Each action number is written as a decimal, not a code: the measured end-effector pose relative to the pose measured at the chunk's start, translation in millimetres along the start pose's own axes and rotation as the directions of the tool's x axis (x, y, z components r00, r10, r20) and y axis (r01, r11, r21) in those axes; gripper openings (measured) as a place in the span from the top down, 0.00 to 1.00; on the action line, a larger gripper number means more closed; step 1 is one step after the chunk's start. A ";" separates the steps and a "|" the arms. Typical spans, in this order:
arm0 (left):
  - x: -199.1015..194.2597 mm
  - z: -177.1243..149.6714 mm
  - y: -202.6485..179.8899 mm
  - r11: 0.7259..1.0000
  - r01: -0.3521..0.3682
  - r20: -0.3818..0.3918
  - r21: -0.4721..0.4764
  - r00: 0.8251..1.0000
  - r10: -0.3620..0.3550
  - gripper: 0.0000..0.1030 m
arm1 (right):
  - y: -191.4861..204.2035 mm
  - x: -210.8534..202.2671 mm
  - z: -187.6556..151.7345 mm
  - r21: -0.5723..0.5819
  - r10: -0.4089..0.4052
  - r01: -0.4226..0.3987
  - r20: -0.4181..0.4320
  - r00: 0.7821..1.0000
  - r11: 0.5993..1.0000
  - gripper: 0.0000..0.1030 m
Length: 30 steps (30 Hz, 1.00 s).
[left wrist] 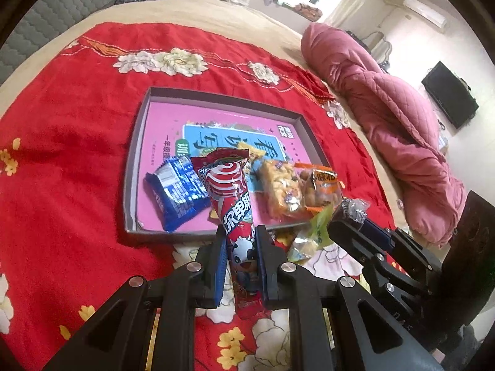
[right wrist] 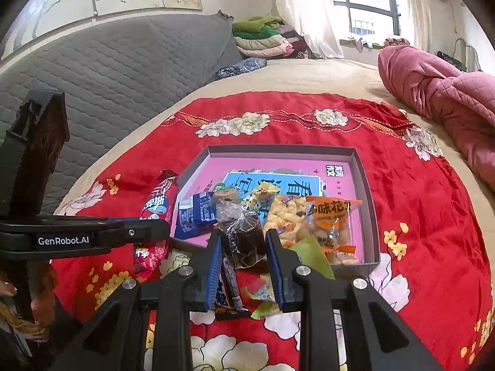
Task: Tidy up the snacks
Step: 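Carry the red-and-white wrapped bar with the left tool into the tray while the right tool carries the candy there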
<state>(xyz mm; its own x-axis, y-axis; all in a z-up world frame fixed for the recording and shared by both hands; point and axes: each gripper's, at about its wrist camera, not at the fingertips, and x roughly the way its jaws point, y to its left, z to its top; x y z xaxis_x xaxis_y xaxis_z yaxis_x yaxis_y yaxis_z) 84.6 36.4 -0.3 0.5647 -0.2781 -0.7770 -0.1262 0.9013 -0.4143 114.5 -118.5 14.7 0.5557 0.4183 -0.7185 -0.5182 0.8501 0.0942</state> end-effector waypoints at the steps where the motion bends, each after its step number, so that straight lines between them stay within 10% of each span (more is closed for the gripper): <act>1: -0.1 1.2 1.3 1.000 0.000 0.002 -0.003 1.000 0.000 0.83 | 0.3 0.8 1.4 0.001 0.000 0.000 0.001 1.000 1.000 0.72; 30: 9.7 41.3 32.7 0.997 -0.020 0.052 -0.069 0.998 0.024 0.83 | -0.1 22.3 28.4 0.017 0.005 -0.005 0.007 1.000 1.000 0.72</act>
<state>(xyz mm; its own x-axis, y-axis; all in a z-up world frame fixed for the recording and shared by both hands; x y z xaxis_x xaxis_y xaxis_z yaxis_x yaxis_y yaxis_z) 119.6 77.0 -1.8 0.6035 -0.2387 -0.7608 -0.1933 0.8819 -0.4301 145.4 -100.2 18.2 0.5576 0.4247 -0.7132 -0.5100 0.8532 0.1094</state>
